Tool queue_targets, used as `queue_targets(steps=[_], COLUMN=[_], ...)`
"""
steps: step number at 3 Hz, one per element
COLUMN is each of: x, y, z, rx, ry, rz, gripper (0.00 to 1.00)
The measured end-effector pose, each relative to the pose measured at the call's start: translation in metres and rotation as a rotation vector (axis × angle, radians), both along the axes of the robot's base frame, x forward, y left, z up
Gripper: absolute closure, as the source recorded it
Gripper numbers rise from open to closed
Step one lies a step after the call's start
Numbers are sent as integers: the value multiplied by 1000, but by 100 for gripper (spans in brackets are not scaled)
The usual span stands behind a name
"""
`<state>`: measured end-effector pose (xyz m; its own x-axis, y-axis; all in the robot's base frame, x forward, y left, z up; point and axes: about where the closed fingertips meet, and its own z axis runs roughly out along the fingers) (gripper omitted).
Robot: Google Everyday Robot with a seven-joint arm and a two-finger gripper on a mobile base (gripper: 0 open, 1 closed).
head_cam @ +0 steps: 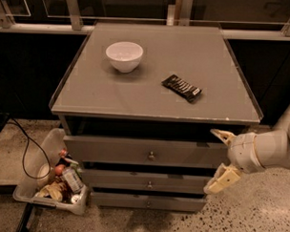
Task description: Open top drawer
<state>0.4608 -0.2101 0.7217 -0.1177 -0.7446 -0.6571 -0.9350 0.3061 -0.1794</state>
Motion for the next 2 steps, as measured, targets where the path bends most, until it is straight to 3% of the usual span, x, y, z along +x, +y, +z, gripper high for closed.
queue_targets(steps=[2], x=[28], y=[15], z=[-20], rx=[17], ry=[-40], rz=[28], gripper=[0])
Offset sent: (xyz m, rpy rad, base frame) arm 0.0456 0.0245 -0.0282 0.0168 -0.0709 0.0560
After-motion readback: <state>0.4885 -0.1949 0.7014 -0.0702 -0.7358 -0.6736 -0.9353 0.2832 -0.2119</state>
